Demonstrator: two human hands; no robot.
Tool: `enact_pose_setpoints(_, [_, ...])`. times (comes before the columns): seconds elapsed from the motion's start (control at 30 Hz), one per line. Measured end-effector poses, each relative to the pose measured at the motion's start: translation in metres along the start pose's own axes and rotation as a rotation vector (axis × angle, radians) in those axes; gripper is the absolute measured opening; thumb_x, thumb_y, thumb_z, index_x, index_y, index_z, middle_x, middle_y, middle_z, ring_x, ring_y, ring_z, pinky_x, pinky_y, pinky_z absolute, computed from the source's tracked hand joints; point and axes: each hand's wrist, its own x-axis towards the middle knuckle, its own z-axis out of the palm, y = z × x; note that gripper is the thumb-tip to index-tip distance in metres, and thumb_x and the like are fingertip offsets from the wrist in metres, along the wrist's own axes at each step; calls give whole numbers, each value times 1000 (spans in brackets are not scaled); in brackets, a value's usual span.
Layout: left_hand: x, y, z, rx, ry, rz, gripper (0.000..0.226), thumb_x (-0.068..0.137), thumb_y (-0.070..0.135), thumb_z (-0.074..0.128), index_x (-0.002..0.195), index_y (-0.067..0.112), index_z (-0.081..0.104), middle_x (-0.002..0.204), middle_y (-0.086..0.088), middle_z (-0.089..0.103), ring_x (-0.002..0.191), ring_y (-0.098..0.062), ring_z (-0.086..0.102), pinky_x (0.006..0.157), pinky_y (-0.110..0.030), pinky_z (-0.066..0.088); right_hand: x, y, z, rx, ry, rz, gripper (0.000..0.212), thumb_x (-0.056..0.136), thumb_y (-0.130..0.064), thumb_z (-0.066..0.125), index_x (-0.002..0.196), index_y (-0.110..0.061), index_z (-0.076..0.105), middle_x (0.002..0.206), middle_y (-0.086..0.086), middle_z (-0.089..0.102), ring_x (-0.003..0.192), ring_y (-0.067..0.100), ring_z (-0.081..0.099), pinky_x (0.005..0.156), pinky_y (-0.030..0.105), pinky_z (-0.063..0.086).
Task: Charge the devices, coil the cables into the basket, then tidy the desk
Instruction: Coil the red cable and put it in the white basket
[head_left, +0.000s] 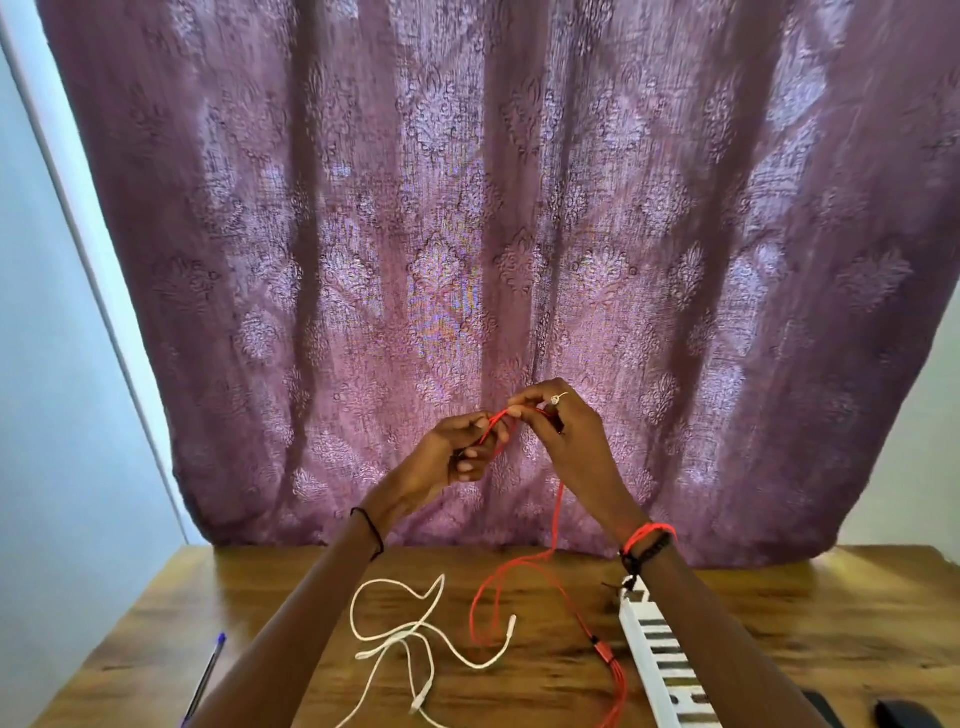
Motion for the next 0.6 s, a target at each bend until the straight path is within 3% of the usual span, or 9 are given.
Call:
enact_pose_setpoints(0.1, [-4, 0, -2, -20, -32, 11, 18, 83, 16, 44, 87, 2, 55, 51, 5, 35, 43, -6, 31, 48, -19, 40, 0, -1, -2, 109, -3, 75, 6, 84, -4, 63, 88, -8, 64, 84, 1, 63, 73, -7, 55, 72, 7, 39])
enact_pose_setpoints(0.2, [-8, 3, -3, -39, -74, 27, 21, 86, 14, 45, 89, 1, 60, 53, 3, 34, 45, -8, 33, 57, -23, 47, 1, 1, -3, 228, 9, 136, 4, 84, -2, 63, 88, -5, 63, 68, -15, 61, 61, -7, 53, 64, 7, 38])
enact_pose_setpoints(0.33, [-7, 5, -3, -104, -122, 52, 24, 85, 16, 58, 99, -2, 64, 56, 2, 36, 46, -7, 37, 59, -24, 49, 1, 3, 0, 331, 41, 189, 2, 86, 0, 60, 87, -2, 62, 58, -19, 61, 53, -5, 51, 55, 7, 38])
enact_pose_setpoints(0.43, [-4, 1, -3, -227, -133, 46, 53, 70, 23, 77, 112, -6, 61, 57, 4, 38, 46, -5, 37, 56, -22, 48, -1, 8, 7, 386, 85, 223, 7, 89, 2, 54, 91, 0, 61, 59, -17, 61, 51, -5, 51, 53, 7, 37])
enact_pose_setpoints(0.6, [6, -10, 5, -439, -79, 103, 60, 62, 19, 83, 114, -3, 62, 55, 5, 40, 45, -4, 37, 47, -18, 39, -9, 10, 19, 352, 139, 243, 17, 93, -2, 49, 101, -3, 64, 56, -20, 59, 48, -7, 48, 50, 5, 36])
